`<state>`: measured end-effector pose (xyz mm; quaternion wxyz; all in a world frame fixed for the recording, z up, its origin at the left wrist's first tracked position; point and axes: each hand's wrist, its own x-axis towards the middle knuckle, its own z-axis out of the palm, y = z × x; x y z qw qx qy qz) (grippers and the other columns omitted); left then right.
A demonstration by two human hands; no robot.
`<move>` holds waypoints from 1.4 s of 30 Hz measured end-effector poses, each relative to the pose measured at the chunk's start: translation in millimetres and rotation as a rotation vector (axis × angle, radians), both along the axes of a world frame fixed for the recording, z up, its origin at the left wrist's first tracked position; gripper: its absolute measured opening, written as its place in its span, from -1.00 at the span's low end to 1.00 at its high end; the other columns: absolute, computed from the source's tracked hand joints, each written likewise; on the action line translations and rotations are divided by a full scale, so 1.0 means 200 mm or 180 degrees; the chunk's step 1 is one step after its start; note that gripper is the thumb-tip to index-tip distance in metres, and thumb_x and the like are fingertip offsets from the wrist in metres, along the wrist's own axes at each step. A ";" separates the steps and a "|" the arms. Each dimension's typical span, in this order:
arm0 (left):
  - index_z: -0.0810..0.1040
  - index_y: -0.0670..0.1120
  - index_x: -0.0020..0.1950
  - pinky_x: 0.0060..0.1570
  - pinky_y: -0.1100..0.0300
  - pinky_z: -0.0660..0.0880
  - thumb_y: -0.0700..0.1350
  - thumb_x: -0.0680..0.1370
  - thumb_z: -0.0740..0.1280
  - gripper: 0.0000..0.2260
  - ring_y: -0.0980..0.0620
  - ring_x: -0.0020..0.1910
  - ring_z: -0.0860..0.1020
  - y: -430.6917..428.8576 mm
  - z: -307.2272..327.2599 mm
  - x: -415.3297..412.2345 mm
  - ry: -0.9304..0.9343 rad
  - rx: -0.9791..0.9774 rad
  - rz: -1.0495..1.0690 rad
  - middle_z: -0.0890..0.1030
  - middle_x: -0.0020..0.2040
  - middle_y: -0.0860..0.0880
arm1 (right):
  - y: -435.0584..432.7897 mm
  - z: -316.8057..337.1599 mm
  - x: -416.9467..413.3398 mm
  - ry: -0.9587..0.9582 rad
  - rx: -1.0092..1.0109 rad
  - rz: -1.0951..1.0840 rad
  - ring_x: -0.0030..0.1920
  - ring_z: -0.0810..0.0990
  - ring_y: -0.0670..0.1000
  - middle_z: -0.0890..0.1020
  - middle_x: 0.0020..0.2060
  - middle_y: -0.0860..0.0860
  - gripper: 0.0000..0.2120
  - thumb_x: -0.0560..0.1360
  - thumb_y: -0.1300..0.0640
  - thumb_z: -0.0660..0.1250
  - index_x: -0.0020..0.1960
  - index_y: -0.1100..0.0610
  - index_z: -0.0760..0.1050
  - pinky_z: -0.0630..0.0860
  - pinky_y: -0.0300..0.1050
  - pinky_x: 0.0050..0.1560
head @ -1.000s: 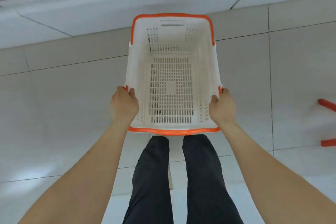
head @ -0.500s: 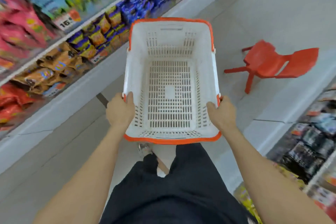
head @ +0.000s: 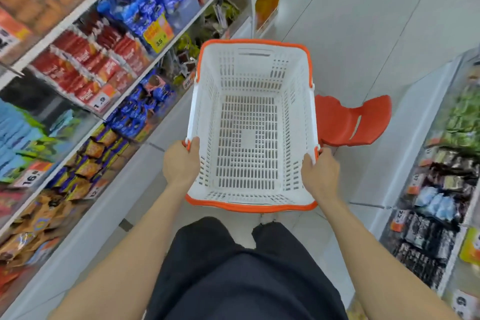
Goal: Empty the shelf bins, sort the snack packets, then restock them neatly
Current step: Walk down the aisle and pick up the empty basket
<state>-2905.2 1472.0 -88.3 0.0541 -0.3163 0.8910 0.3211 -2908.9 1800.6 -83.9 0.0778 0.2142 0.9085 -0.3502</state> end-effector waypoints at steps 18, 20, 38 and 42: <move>0.37 -0.06 -0.25 -0.38 0.07 0.26 0.19 0.68 0.22 -0.58 -0.09 -0.32 0.51 -0.10 -0.55 -1.72 -0.0307 0.0017 0.0017 0.50 -0.33 -0.03 | -0.15 -0.51 -1.79 -0.0871 0.0511 0.0397 -0.13 0.61 0.26 0.59 -0.07 0.17 -0.78 0.58 0.23 0.25 0.12 0.14 0.22 0.60 0.17 -0.15; 0.39 -0.06 -0.22 -0.33 0.05 0.28 0.19 0.68 0.22 -0.59 -0.08 -0.30 0.48 -0.08 -0.69 -1.89 -0.0434 0.0013 -0.0095 0.51 -0.31 -0.03 | -0.14 -0.69 -1.91 -0.1115 0.0671 0.0437 -0.15 0.62 0.29 0.59 -0.09 0.19 -0.77 0.57 0.25 0.24 0.13 0.20 0.22 0.60 0.14 -0.17; 0.47 -0.23 0.08 -0.08 -0.14 0.48 -0.09 0.67 0.31 -0.81 -0.31 0.01 0.55 -0.05 -2.96 -2.64 -0.0514 -0.0317 -0.0390 0.55 0.03 -0.28 | -0.12 -2.91 -2.56 -0.1600 0.0254 0.0374 0.15 0.58 0.25 0.53 0.28 0.33 -0.45 0.68 0.24 0.20 0.54 0.48 0.08 0.49 0.02 0.03; 0.49 -0.25 0.22 -0.01 -0.12 0.45 -0.10 0.71 0.28 -0.78 -0.32 0.12 0.55 -0.04 -3.05 -2.62 -0.0735 -0.0576 -0.0156 0.55 0.19 -0.27 | -0.17 -2.97 -2.53 -0.1904 0.0529 0.0954 0.14 0.62 0.31 0.52 0.30 0.34 -0.41 0.70 0.20 0.16 0.55 0.45 -0.04 0.48 0.01 -0.06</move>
